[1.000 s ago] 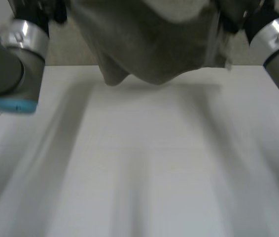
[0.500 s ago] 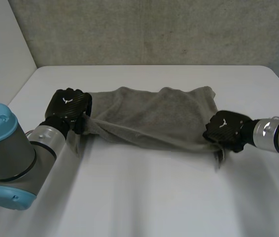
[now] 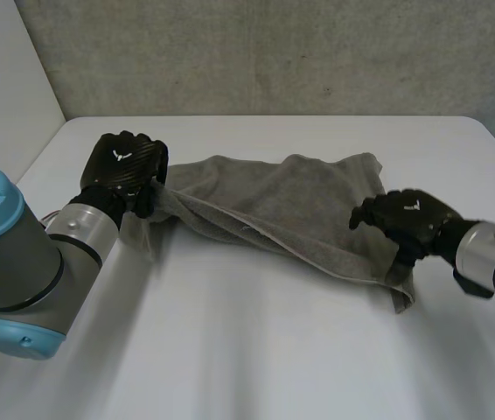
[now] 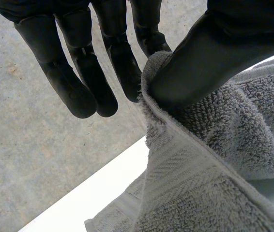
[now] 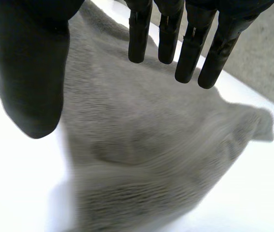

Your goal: Fold the towel.

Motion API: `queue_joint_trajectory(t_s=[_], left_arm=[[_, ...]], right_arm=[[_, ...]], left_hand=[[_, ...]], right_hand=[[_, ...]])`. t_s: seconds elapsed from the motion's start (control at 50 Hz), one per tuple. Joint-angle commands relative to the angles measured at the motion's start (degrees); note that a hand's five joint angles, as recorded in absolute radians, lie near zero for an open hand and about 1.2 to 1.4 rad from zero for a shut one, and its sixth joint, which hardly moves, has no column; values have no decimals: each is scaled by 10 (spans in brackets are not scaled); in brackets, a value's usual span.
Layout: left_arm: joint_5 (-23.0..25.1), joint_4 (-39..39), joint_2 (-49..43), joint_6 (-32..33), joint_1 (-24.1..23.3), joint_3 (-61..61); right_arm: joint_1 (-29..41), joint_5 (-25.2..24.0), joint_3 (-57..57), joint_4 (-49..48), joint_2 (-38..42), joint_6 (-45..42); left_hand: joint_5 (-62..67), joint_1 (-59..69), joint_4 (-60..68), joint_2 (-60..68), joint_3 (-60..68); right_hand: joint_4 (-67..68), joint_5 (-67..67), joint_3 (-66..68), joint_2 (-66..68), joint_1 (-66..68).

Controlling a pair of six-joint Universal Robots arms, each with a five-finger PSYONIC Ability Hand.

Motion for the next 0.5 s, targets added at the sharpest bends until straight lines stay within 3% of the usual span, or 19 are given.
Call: queue_joint_trajectory(t_s=[0.02,0.06,0.16,0.28,0.34,0.38,0.4,0.42,0.44,0.46,0.5], left_arm=[[0,0,-6,0,1,3],[0,0,-6,-1,1,4],[0,0,-6,-2,2,6],[-1,0,-7,-2,2,6],[0,0,-7,-3,3,6],[0,0,-7,-3,4,5],[0,0,-7,-3,4,5],[0,0,-7,-2,4,5],[0,0,-7,-2,4,5],[0,0,-8,-2,4,4],[0,1,-9,-2,3,3]], right_arm=[[12,51,119,-77,-45,65],[28,105,147,-128,-43,65],[42,174,158,-181,-31,64],[39,187,147,-200,18,59],[36,193,134,-205,38,50],[36,193,128,-213,41,45],[36,193,128,-213,41,45],[35,193,128,-217,37,45],[35,193,128,-217,37,45],[34,191,128,-221,33,46],[31,188,129,-225,22,47]], left_hand=[[-159,-54,-74,-74,-90],[-159,-54,-74,-74,-90],[-159,-54,-74,-74,-90],[-159,-54,-74,-74,-90],[-159,-54,-74,-74,-90],[-159,-54,-74,-74,-90],[-159,-54,-74,-74,-90],[-159,-54,-74,-74,-90],[-159,-54,-74,-74,-90],[-159,-54,-74,-74,-90],[-159,-54,-74,-74,-90]], right_hand=[[-35,-15,-38,-41,-38],[-33,-13,-36,-39,-36],[-33,-13,-36,-39,-36],[-3,17,-6,-9,-6],[86,106,83,80,83],[270,290,267,264,267],[271,291,269,265,268],[394,415,392,388,392],[396,416,393,390,393],[552,573,550,546,549],[568,589,566,562,566]])
